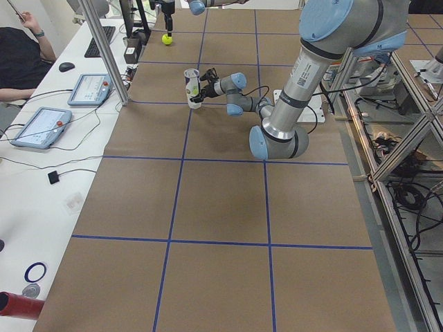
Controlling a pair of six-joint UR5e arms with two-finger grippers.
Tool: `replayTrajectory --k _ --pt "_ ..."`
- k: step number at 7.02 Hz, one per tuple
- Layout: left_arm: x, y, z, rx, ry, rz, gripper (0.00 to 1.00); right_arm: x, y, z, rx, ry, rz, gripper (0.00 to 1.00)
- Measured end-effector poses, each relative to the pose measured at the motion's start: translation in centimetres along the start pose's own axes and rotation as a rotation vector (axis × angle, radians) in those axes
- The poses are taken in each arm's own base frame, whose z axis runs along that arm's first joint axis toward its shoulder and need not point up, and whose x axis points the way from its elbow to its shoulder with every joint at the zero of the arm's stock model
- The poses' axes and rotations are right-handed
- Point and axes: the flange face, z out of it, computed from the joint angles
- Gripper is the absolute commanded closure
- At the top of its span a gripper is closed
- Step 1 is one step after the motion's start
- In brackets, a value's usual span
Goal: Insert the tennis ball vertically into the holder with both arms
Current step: 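Move the right gripper to the other yellow ball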
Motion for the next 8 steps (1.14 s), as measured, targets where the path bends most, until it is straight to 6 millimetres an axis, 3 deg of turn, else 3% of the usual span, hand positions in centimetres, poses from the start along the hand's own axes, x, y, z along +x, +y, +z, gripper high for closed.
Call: replayTrajectory --k 2,3,4,6,8 --pt "-0.1 -0.2 0.0 0.002 -0.001 0.0 0.27 10.3 2.4 5.8 0.004 0.05 -0.107 0.01" --pt "-0.1 -0.2 0.0 0.003 -0.001 0.0 0.27 14.2 3.9 8.5 0.008 0.093 -0.155 0.01" --pt "-0.1 -0.2 0.0 0.002 -0.002 0.0 0.27 16.7 4.9 10.3 -0.001 0.142 -0.189 0.01" --pt "-0.3 -0.2 0.1 0.002 -0.004 0.001 0.27 20.0 6.2 12.9 -0.007 0.224 -0.218 0.01" --pt "-0.4 -0.2 0.2 0.002 -0.006 0.001 0.27 21.6 6.4 14.4 -0.02 0.286 -0.227 0.01"
